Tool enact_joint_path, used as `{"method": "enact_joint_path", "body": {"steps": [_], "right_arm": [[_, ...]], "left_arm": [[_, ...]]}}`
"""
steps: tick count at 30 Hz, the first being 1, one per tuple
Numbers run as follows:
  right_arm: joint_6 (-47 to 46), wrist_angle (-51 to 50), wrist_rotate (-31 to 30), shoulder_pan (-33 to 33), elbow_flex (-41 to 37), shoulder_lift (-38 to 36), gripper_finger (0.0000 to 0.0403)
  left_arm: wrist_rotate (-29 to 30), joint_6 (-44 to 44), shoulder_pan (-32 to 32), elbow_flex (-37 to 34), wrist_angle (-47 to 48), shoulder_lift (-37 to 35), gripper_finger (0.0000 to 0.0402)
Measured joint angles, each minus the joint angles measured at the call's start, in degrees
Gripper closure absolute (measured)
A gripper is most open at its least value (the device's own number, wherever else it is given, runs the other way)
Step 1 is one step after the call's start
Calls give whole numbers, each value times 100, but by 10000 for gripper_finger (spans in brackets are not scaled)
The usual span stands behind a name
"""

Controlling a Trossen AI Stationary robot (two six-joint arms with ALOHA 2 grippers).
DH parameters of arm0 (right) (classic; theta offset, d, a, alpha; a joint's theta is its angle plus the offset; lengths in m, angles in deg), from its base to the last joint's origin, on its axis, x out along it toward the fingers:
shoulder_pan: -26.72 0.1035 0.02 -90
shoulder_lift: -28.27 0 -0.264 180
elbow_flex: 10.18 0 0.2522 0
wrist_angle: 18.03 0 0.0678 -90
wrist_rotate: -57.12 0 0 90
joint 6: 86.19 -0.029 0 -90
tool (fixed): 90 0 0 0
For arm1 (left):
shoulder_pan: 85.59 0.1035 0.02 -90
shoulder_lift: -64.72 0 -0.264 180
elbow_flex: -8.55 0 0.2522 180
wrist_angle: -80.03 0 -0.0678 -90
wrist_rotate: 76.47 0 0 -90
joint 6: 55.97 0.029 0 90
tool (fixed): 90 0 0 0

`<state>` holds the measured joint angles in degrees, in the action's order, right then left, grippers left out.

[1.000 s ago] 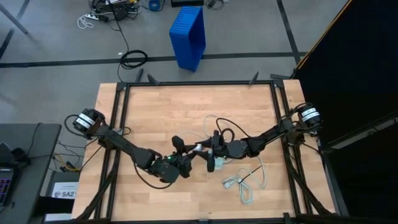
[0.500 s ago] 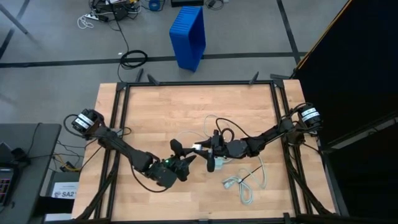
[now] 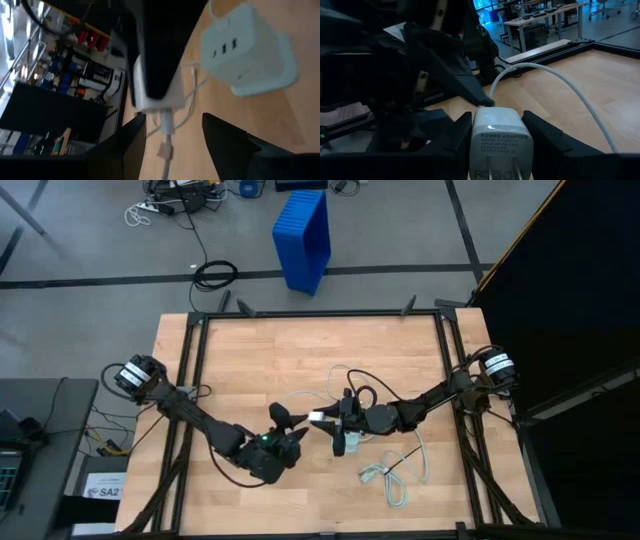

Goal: Insert USB
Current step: Remove the white charger cable from the white charger adapter

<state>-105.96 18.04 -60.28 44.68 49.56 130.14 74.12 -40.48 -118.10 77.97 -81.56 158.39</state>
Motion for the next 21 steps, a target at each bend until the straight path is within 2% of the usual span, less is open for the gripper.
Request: {"method": "enact_joint_path", "body": {"steps": [6,12,16,21], "right_arm": [[-3,23,24,0,0,0,285],[-6,23,44,0,0,0,285],[-8,23,45,2,0,0,285],[-26,5,36,2,0,0,285]], "left_arm": [[-1,-116,207,0,-89,0,224],[-352,-106,364,0,-154,91,235],[-361,-91,366,0,-147,96,281],[-374,57,365,1,-166,95,377]]}}
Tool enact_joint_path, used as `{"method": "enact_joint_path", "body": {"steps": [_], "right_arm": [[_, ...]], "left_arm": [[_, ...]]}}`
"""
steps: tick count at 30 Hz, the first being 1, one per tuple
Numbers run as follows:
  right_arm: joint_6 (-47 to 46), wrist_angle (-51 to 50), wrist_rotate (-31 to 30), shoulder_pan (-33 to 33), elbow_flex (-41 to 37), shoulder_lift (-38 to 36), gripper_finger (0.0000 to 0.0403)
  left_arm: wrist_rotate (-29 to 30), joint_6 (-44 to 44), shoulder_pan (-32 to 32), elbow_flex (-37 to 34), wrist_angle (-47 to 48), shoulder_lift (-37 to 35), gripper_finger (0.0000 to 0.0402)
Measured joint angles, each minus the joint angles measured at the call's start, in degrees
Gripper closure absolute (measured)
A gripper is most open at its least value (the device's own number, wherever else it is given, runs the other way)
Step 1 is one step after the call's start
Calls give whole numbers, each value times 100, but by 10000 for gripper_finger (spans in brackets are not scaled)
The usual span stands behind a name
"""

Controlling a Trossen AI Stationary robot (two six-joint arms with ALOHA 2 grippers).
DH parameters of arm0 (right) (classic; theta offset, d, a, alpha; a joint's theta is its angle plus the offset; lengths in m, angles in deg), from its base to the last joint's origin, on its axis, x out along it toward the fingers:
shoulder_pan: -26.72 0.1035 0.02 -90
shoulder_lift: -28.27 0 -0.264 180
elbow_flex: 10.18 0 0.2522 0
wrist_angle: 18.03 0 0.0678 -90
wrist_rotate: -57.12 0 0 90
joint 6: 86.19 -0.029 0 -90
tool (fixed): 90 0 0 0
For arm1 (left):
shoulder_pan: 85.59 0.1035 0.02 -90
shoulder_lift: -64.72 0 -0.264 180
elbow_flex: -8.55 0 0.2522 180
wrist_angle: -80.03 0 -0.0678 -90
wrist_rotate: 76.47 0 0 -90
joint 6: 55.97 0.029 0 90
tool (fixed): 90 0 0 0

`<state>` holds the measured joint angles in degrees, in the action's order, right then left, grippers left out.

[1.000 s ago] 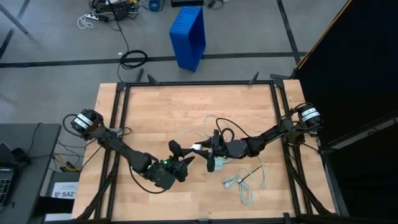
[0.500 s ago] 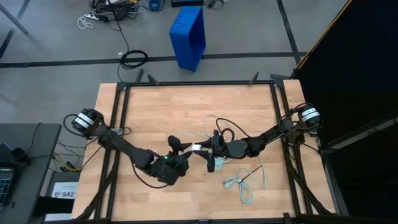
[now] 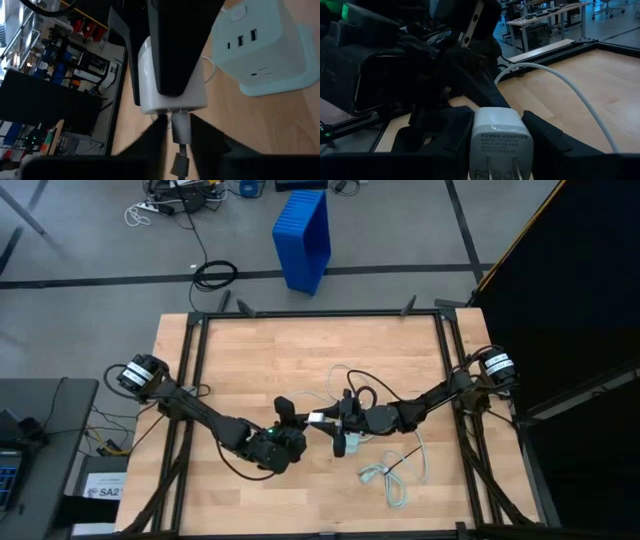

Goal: Insert USB
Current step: Remove the white charger cable from the white charger adapter

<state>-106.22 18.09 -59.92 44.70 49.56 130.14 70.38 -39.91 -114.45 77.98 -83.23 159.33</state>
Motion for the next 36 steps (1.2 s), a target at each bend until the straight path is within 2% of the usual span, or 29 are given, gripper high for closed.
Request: {"method": "enact_joint_path", "body": {"steps": [8,13,21,23,27,30,36], "right_arm": [[-35,-6,-55,5,0,-28,287],[-42,-409,-289,76,3,-315,287],[90,-1415,-1194,358,-2,-768,287],[81,-1672,-1483,389,0,-839,287],[-38,-2281,-1917,418,0,-908,287],[-153,-2686,-2182,391,0,-935,287],[-528,-3810,-2691,395,-13,-1326,287]], "left_arm": [[91,27,-13,2,93,2,394],[343,-14,-37,29,241,-1,397],[266,-450,-48,-1,951,-16,400],[145,-632,-34,-1,1185,-27,400],[-496,-1038,92,-1,1521,-79,400],[-771,-1087,224,-93,1453,-99,400],[-1254,-1640,601,-712,1586,-364,400]]}}
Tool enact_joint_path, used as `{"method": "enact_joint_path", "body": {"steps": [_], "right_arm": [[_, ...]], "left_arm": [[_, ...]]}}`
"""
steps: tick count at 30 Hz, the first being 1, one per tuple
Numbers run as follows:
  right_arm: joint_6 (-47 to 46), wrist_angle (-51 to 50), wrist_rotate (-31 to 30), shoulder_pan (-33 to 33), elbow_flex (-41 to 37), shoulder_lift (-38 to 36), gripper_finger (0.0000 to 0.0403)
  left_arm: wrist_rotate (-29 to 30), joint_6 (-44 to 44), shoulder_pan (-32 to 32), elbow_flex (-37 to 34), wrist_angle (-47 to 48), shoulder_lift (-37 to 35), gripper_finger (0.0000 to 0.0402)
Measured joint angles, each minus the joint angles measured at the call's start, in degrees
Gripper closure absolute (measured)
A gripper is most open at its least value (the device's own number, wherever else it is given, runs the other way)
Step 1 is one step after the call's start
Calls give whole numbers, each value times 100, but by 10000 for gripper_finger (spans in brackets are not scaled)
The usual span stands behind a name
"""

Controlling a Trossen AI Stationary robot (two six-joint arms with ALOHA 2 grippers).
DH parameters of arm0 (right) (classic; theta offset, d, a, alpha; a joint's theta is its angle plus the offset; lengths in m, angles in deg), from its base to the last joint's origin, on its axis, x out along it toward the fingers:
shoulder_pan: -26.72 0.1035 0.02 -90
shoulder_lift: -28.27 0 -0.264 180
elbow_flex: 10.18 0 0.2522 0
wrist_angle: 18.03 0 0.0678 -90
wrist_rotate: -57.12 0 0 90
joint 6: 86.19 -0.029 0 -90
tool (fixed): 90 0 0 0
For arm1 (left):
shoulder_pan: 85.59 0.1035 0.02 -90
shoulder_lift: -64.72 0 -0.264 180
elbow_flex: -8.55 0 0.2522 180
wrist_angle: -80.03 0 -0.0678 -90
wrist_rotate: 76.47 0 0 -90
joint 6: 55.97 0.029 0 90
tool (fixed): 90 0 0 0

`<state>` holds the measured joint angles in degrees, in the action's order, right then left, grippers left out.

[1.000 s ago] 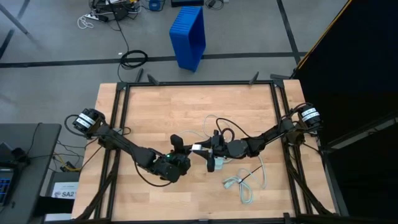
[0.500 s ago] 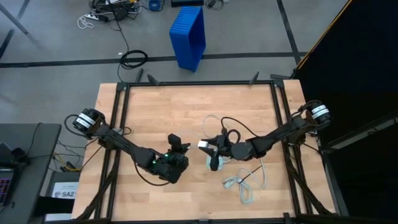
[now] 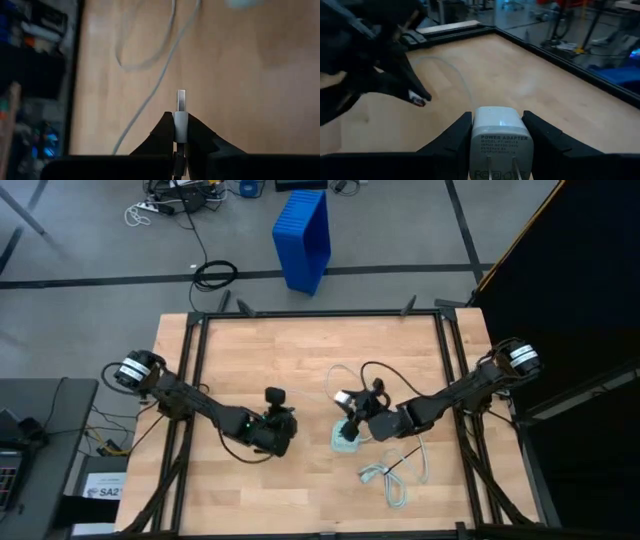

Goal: Insert USB
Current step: Remove the white charger cable from the white charger adapter

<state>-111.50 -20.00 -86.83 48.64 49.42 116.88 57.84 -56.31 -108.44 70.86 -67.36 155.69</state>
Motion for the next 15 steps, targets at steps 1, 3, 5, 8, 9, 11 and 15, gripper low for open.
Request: {"method": "enact_joint_path", "body": {"steps": [1,3,5,8,9,11,15], "right_arm": [[-90,-143,-69,40,-62,-164,287],[-171,-269,-352,163,-331,-580,287],[-234,-252,-656,366,-688,-1071,287],[-521,-198,-1117,695,-1366,-1879,287],[-646,-103,-1248,789,-1617,-2124,287],[-841,164,-1380,932,-2139,-2514,287],[-1026,937,-1302,931,-2995,-2737,287]], "left_arm": [[-70,-106,45,-170,-29,-141,400],[-157,-238,98,-515,-199,-486,400],[-183,-293,105,-884,-483,-916,400],[-267,-290,105,-1420,-1144,-1605,400],[-374,-288,105,-1574,-1312,-1805,400],[-524,-288,114,-1825,-1626,-2092,400],[-988,-293,249,-2106,-1942,-2247,400]]}}
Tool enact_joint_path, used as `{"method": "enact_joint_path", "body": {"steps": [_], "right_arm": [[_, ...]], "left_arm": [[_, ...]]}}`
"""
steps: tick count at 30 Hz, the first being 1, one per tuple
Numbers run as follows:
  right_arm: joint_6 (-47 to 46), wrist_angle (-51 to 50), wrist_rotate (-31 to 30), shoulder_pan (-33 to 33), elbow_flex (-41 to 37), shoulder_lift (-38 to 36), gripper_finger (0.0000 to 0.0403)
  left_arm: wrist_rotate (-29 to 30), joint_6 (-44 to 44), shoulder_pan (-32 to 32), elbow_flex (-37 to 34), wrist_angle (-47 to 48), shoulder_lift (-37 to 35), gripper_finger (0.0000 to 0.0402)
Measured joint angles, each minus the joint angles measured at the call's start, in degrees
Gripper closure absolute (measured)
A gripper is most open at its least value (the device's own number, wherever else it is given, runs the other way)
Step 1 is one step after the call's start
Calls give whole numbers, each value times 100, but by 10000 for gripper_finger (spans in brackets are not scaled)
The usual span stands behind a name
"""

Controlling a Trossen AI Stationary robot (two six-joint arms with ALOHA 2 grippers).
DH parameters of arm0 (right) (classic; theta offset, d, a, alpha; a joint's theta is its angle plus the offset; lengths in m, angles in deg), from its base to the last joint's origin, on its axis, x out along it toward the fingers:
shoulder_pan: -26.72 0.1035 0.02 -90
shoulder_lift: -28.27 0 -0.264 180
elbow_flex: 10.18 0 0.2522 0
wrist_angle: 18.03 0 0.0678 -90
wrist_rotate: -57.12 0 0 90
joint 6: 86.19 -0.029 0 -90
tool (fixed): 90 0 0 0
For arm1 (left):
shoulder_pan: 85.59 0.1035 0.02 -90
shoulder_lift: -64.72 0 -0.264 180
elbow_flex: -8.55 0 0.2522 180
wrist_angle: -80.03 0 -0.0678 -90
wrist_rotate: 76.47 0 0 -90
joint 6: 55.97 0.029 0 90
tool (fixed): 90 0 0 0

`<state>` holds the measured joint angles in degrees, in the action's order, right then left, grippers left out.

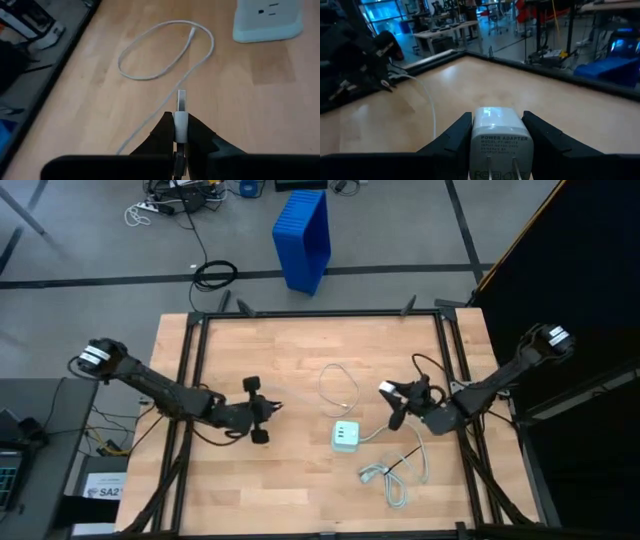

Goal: Insert USB
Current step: Remove the white charger cable from the white charger adapter

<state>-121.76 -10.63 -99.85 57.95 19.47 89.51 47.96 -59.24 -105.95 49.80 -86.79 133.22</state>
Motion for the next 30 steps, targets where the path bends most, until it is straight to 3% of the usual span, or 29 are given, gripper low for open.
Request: {"method": "enact_joint_path", "body": {"steps": [4,17,30], "right_arm": [[-82,555,286,-285,-347,102,287],[-83,1213,1337,-1096,-357,1124,287],[-80,1752,1922,-1496,-355,1785,287]], "left_arm": [[-818,-22,249,-53,-135,254,398],[-1683,-225,1044,-51,-394,1155,390],[-2139,-468,1062,-51,-469,1188,299]]}}
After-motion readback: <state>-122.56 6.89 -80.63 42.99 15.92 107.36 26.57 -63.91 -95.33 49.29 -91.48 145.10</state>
